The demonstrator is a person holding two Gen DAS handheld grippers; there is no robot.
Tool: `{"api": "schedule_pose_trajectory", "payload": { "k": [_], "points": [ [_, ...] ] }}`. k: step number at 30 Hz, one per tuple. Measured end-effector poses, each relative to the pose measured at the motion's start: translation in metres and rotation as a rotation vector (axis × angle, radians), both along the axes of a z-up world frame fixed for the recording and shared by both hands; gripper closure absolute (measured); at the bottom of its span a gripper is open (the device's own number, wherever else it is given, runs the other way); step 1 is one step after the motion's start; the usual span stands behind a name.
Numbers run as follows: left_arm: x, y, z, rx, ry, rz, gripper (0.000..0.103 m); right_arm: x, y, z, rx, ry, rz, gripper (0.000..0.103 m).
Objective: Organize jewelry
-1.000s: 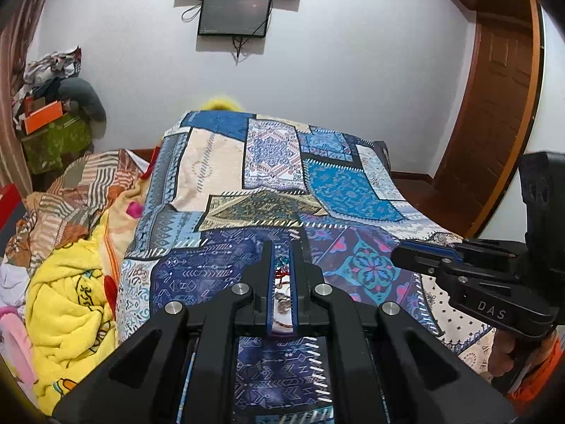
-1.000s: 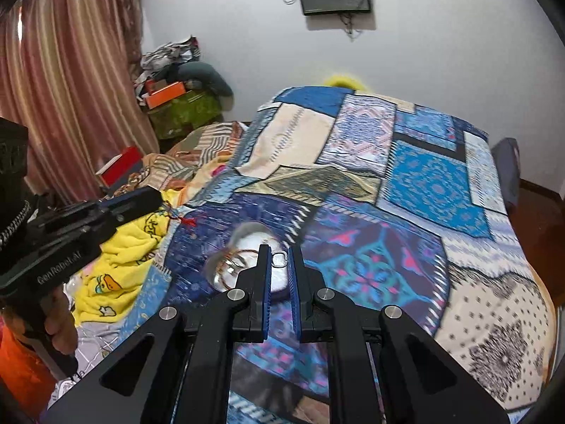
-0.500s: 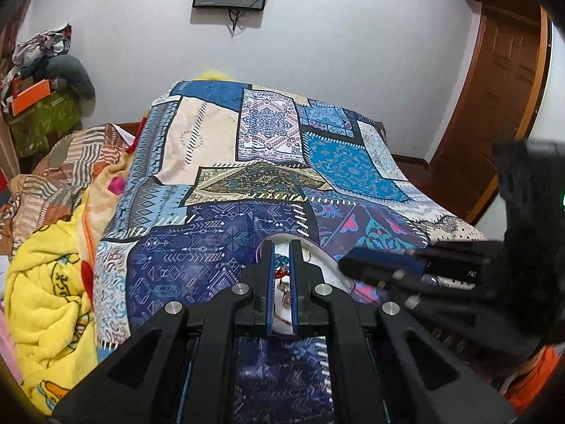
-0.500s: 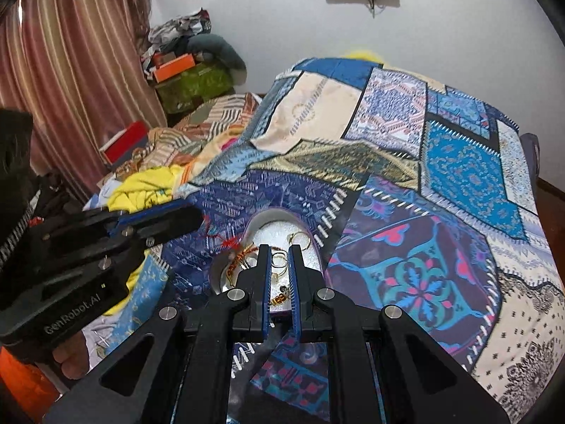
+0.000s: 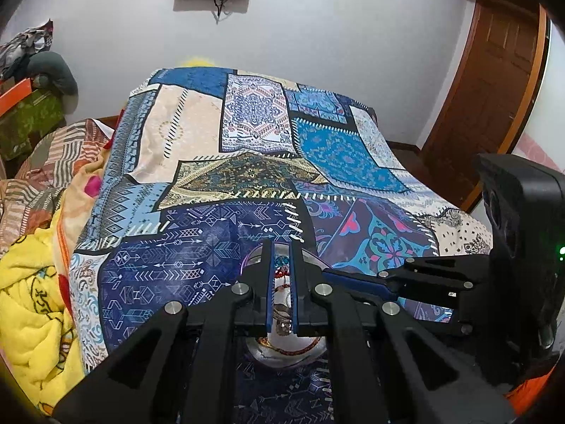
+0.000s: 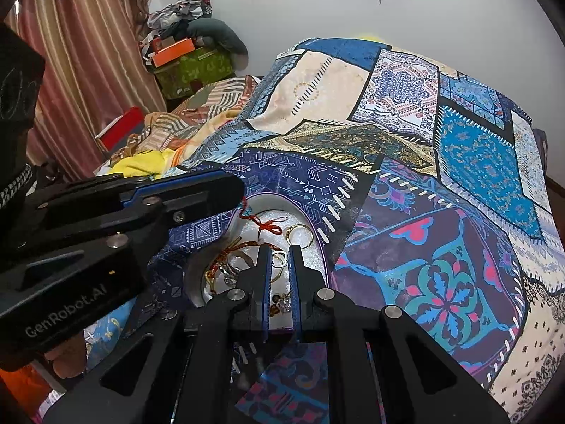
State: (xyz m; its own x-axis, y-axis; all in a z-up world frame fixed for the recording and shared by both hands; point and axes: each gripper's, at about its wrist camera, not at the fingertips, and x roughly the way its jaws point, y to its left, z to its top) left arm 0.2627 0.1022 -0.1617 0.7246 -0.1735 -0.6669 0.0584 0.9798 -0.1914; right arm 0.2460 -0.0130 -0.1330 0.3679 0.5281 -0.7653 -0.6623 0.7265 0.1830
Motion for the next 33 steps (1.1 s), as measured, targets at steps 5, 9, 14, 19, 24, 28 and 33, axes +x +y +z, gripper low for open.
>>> {"api": "schedule_pose_trajectory", "payload": {
  "k": [5,9,14,19,24,28,33],
  "points": [
    [0.003,0.001,-0.004,-0.003,0.016,-0.001,0.097,-0.001,0.003,-0.004,-0.012,0.000,0.024,0.095],
    [0.002,0.003,-0.003,-0.004,0.023,-0.003,0.097,-0.005,0.005,-0.004,-0.035,-0.027,0.035,0.095],
    [-0.002,0.005,0.001,0.004,0.026,0.003,0.092,-0.006,0.005,-0.004,-0.053,-0.037,0.030,0.094],
    [-0.011,0.009,0.012,0.006,0.002,0.024,0.079,-0.005,0.000,-0.001,-0.055,-0.038,0.001,0.077],
    [-0.021,0.011,0.025,0.011,-0.022,0.036,0.079,-0.010,-0.008,0.009,-0.042,-0.059,-0.022,0.068],
    [-0.031,0.008,0.036,0.025,-0.040,0.043,0.079,-0.016,-0.014,0.022,-0.026,-0.077,-0.035,0.068],
    [-0.051,0.003,0.059,0.036,-0.077,0.050,0.079,-0.031,-0.022,0.047,-0.004,-0.118,-0.051,0.068]
  ]
}}
